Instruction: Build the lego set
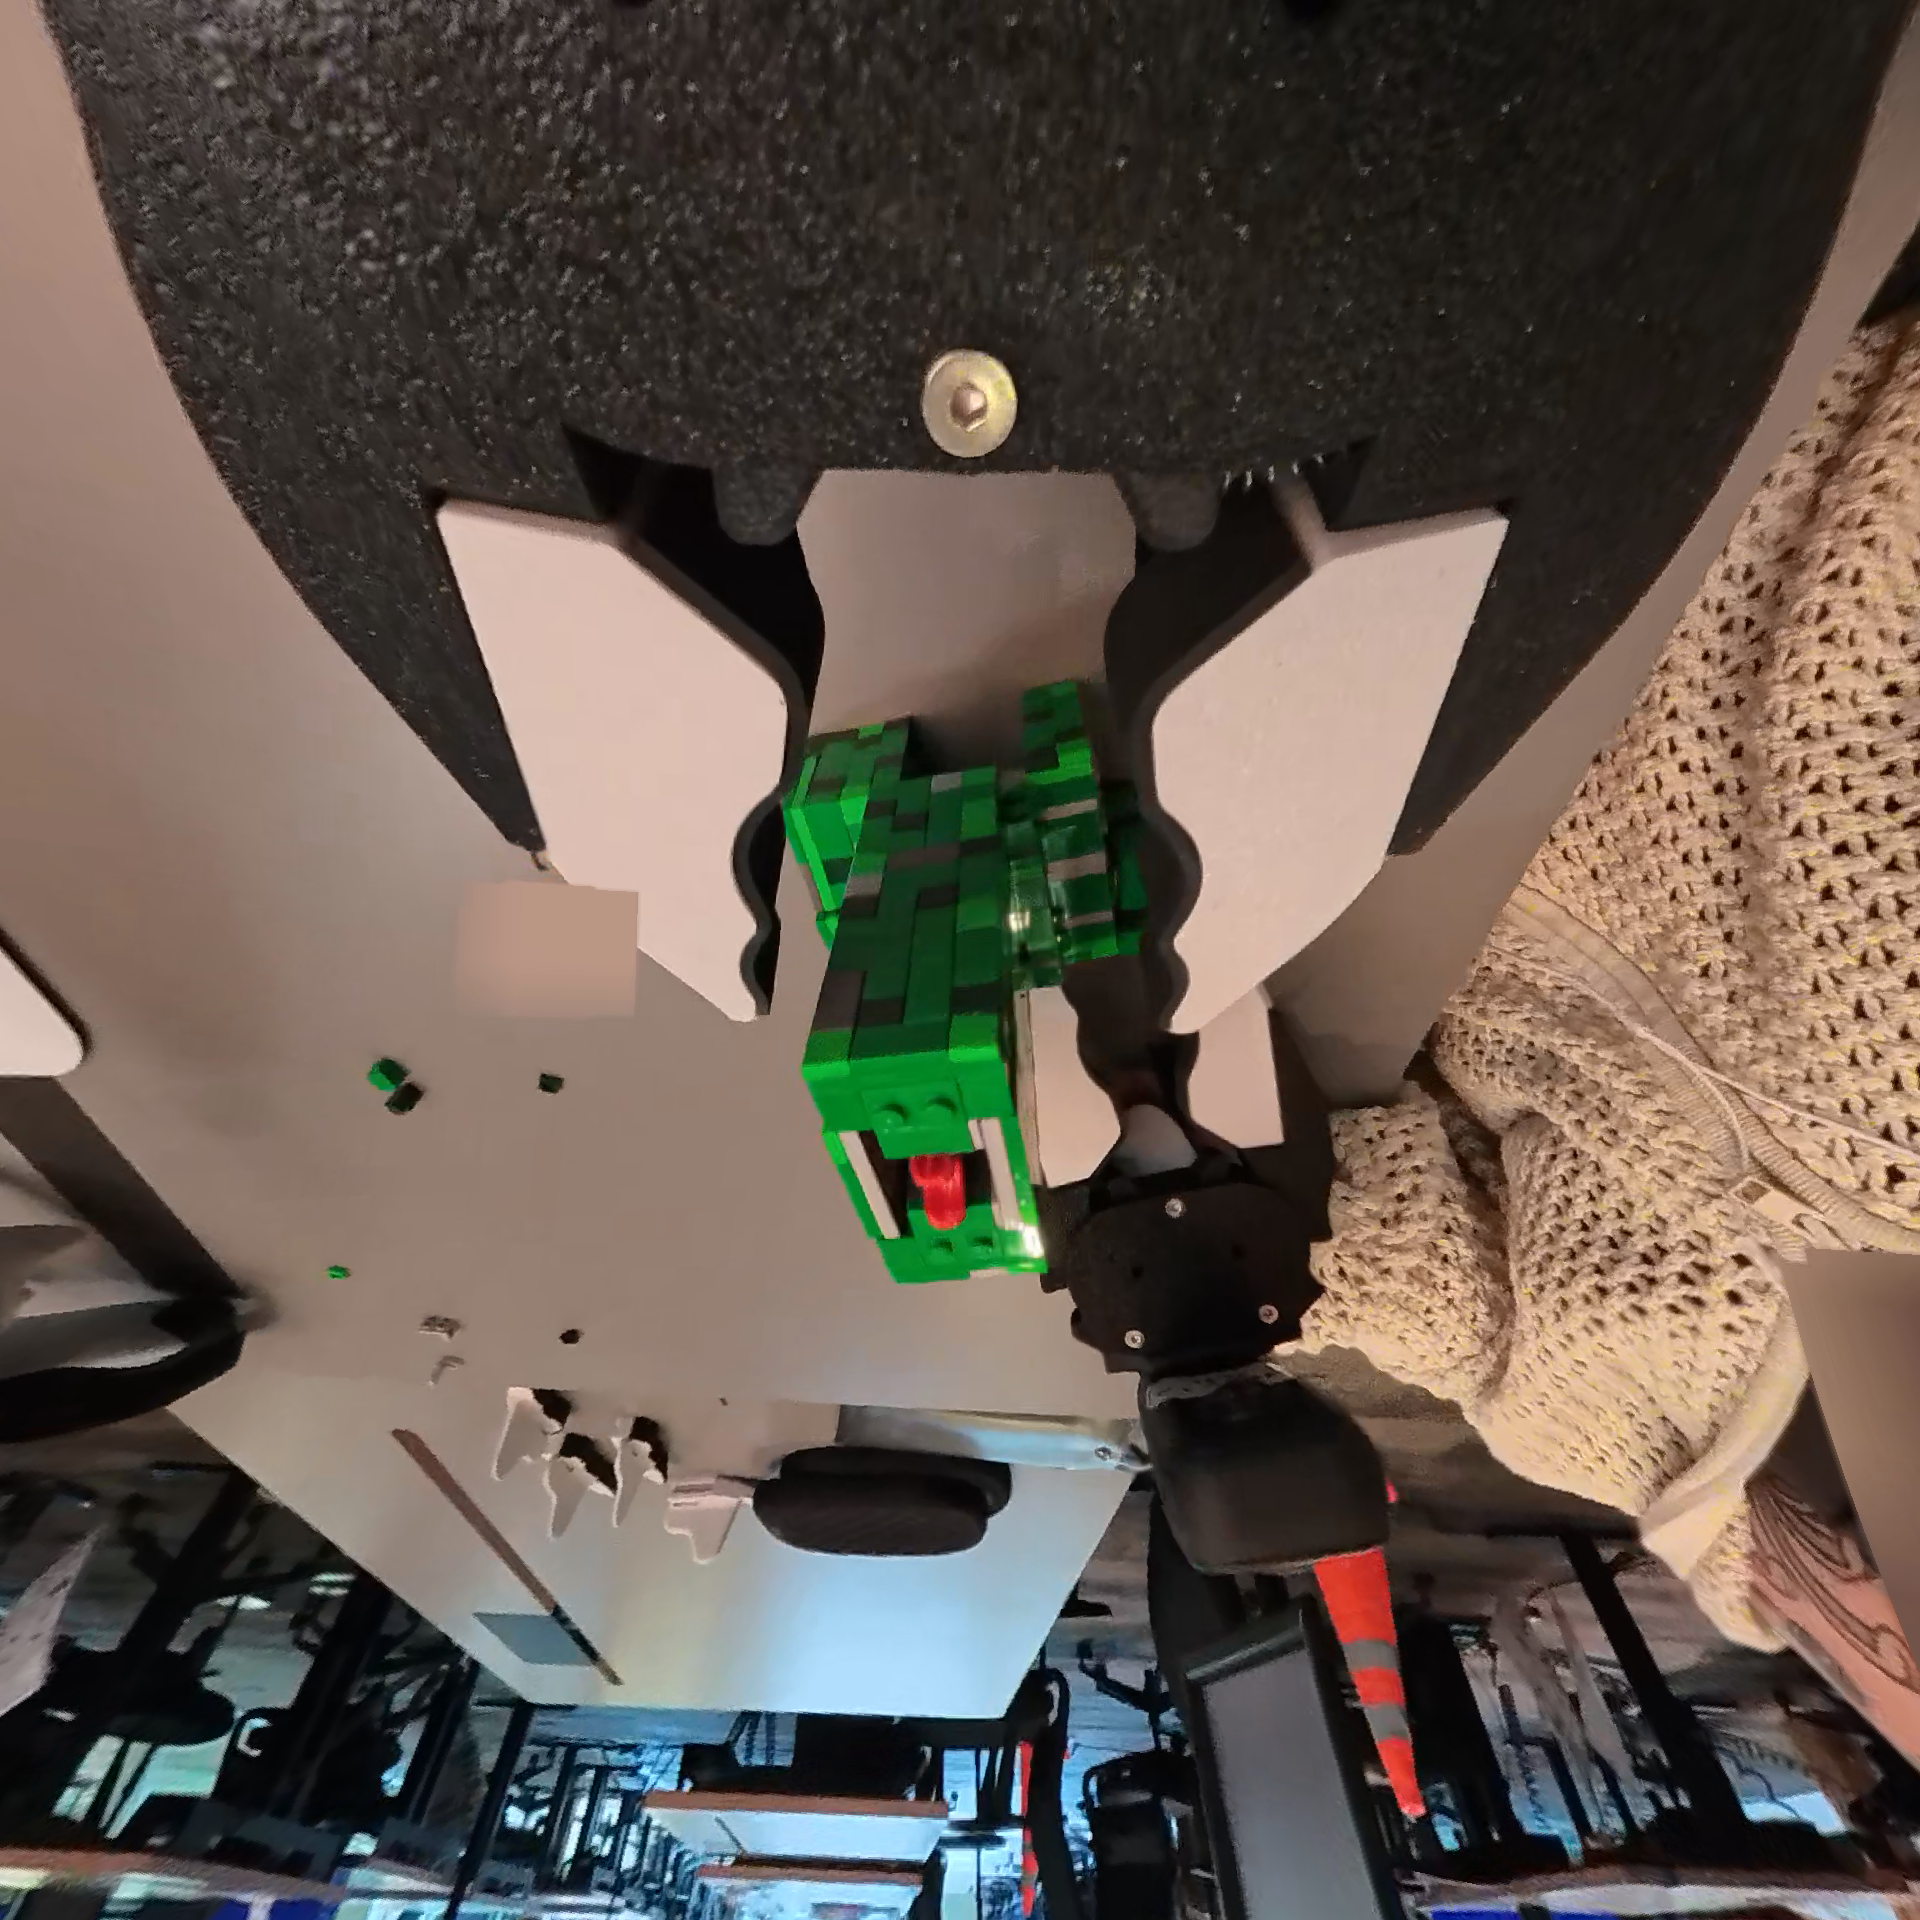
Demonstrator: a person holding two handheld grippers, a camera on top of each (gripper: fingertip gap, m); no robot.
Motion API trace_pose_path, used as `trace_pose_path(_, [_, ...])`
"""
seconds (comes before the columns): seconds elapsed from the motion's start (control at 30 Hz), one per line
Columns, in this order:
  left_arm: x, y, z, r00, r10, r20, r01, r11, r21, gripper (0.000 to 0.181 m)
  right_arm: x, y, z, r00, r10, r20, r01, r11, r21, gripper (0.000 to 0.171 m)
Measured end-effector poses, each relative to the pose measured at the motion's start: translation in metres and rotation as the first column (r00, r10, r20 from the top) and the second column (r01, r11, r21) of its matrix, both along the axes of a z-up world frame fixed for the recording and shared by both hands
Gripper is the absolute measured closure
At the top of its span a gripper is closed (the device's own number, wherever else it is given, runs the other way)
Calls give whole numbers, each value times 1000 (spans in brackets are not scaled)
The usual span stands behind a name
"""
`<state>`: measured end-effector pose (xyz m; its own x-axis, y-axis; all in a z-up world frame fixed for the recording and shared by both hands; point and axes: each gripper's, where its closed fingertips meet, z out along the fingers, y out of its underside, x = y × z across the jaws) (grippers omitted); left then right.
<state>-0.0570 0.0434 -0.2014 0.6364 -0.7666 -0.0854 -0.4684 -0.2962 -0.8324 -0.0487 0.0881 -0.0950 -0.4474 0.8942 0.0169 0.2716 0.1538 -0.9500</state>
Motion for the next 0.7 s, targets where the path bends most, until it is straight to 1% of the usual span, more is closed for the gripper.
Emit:
trace_pose_path(0.17, [0, 0, 0, 1000, 1, -2, -1, 1000, 3, 145, 16, 4, -10, 997, -79, 8, 79, 997, 3, 102])
trace_pose_path(0.27, [0, 0, 0, 1000, 2, -3, -2, 1000, 4, 145, 28, 2, -21, 989, -142, 39, 141, 990, 19, 109])
trace_pose_path(0.33, [0, 1, 0, 1000, 3, -4, -3, 1000, 5, 145, 35, -6, -33, 984, -168, 61, 163, 984, 71, 116])
trace_pose_path(0.4, [0, 1, 0, 1000, 3, -4, -3, 1000, 5, 145, 36, -22, -45, 985, -157, 76, 148, 983, 109, 123])
trace_pose_path(0.53, [-1, 1, -1, 1000, 3, -5, -3, 1000, 6, 145, 25, -47, -70, 982, -155, 105, 128, 966, 226, 129])
trace_pose_path(0.6, [-1, 1, -1, 1000, 3, -5, -3, 1000, 6, 145, 18, -54, -75, 983, -156, 101, 120, 947, 297, 135])
trace_pose_path(0.7, [-1, 1, -1, 1000, 4, -5, -3, 1000, 6, 145, 10, -55, -75, 981, -190, 47, 154, 895, 419, 143])
